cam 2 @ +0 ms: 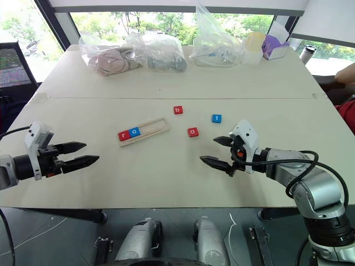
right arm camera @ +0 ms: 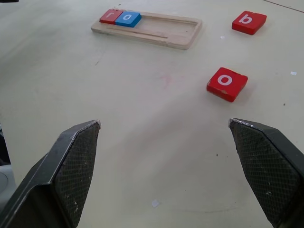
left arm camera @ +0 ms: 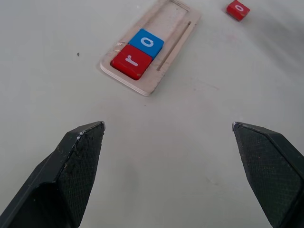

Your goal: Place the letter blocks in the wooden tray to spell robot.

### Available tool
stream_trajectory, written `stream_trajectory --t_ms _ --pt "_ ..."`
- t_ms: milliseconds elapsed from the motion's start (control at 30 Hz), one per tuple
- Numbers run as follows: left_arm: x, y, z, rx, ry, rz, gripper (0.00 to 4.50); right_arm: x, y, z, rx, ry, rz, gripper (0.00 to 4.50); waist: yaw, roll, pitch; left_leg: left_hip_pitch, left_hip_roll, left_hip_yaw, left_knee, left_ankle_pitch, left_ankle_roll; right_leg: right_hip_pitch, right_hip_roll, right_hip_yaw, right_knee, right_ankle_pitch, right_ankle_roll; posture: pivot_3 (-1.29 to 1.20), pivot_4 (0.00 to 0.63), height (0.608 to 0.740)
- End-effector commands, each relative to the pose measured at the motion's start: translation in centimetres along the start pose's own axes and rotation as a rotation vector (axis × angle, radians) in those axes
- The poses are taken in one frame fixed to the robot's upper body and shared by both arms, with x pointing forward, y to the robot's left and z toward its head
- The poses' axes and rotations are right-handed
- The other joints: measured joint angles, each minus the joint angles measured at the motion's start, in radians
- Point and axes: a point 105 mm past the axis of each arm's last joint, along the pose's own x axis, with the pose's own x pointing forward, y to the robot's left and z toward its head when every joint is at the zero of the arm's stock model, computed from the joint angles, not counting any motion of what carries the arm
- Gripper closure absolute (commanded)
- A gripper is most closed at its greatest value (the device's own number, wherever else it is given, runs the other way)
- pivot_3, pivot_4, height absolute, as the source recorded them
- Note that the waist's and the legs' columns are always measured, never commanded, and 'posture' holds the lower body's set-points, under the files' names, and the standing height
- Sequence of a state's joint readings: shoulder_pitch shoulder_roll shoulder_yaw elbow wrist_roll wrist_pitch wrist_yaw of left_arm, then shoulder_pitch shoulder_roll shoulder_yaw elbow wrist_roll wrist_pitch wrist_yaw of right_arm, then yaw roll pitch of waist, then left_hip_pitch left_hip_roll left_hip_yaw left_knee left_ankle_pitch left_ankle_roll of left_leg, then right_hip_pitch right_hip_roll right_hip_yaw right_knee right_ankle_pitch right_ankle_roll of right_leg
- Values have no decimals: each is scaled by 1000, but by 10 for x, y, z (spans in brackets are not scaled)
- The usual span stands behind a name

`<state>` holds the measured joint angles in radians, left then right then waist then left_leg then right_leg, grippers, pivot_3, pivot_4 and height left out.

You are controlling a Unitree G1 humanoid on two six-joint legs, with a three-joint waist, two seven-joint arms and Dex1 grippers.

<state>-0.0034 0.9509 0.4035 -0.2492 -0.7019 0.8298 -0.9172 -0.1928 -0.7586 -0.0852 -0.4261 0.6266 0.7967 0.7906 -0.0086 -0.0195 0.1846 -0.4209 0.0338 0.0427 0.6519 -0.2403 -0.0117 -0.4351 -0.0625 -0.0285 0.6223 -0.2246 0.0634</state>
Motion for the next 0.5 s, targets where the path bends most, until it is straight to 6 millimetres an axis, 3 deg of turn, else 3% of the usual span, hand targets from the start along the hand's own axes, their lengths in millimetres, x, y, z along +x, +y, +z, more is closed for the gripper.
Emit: stream_trajectory --t_ms 33,133,267,500 --pt "2 8 12 112 4 2 0 4 3 9 10 -35 16 51 1 0 0 0 0 0 0 0 0 0 0 0 0 0 0 0 150 740" --pt "14 14 23 176 -12 -17 0 7 24 2 26 65 121 51 3 0 0 0 0 0 2 0 0 0 0 0 3 0 0 0 150 740" --pt "33 20 22 260 34 -52 0 10 33 -5 0 132 109 51 14 0 0 0 0 1 2 0 0 -1 0 0 3 0 0 0 150 740" --pt "70 30 22 347 114 -141 0 16 49 18 -32 32 99 51 20 -1 0 -1 0 2 5 0 0 -2 1 1 6 0 0 0 150 740"
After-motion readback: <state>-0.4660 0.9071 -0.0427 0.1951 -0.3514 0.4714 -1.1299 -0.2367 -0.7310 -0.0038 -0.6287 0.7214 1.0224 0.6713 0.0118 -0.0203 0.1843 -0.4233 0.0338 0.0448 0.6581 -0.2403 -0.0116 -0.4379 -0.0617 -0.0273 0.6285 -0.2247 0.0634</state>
